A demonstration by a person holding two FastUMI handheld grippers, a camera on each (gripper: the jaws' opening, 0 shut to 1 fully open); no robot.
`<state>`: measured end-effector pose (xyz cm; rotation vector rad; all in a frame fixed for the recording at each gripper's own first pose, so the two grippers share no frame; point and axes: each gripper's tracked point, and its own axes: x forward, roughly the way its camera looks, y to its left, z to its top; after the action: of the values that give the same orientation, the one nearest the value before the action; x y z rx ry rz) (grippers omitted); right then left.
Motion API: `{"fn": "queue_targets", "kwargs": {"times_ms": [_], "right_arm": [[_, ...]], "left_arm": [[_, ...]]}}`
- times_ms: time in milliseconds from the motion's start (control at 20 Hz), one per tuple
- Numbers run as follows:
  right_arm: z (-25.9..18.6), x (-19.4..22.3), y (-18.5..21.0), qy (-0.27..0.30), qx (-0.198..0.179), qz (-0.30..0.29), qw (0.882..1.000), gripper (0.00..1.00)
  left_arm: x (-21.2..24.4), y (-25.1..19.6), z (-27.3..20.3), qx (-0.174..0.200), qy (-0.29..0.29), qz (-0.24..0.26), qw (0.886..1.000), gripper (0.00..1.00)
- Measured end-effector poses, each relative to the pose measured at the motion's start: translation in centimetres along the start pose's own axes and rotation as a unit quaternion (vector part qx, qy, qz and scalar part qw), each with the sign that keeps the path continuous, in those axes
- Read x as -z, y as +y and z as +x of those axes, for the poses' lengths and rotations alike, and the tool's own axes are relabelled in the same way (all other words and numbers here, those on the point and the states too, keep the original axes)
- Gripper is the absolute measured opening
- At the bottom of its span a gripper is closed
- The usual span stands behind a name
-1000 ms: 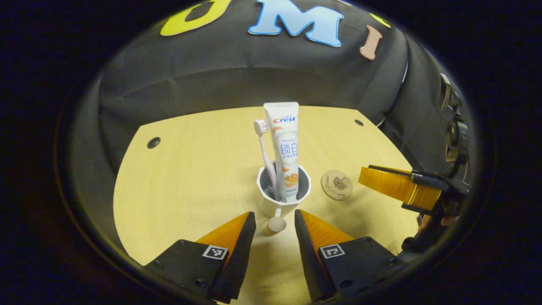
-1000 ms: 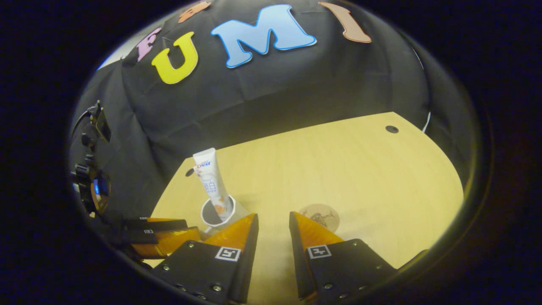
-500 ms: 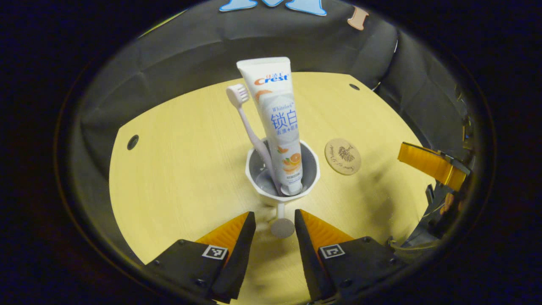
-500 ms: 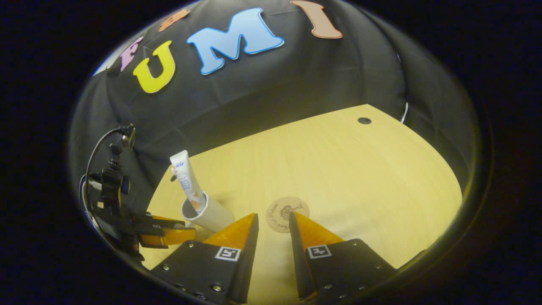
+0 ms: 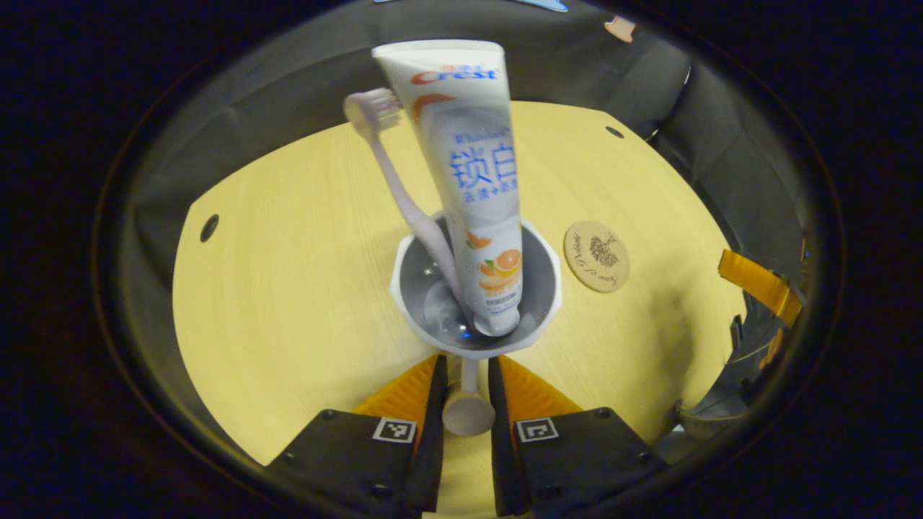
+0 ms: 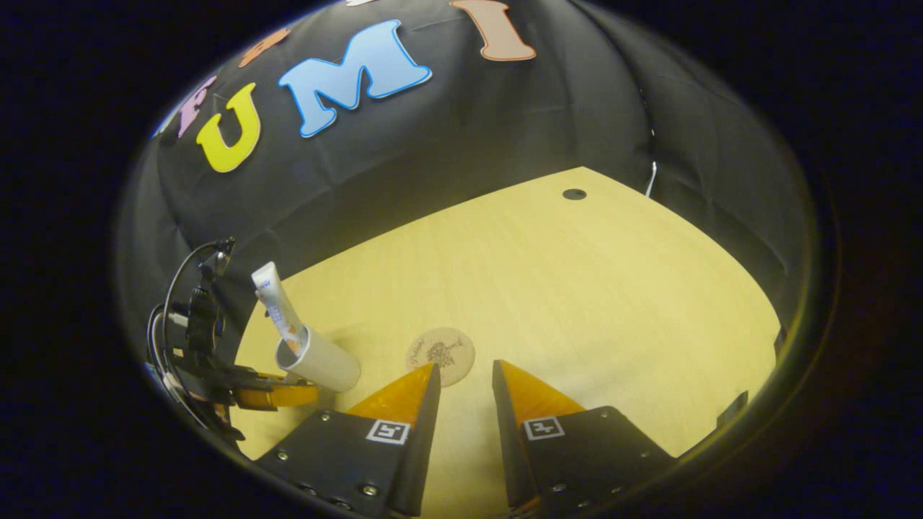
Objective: Put the toothbrush and toothpaste on the desktop into the cup, then pick up the cup and place it on the coaster on the desktop.
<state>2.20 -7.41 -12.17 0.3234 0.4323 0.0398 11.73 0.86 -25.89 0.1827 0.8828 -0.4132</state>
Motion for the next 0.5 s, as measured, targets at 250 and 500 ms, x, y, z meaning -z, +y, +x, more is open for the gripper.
{"fn": "queue_targets", "kwargs": {"times_ms": [250, 500], "right_arm": [[-0.08, 0.41, -0.2, 0.008, -0.003, -0.001, 1.0, 0.43], [-0.06, 0.74, -0.4, 0.014, -0.005, -0.003, 1.0, 0.43]], "left_arm": [[-0.91, 0.51, -0.15, -0.021, -0.023, 0.01, 0.999, 0.28], [-1.02, -0.32, -0.53, -0.018, -0.041, 0.013, 0.999, 0.28]]}}
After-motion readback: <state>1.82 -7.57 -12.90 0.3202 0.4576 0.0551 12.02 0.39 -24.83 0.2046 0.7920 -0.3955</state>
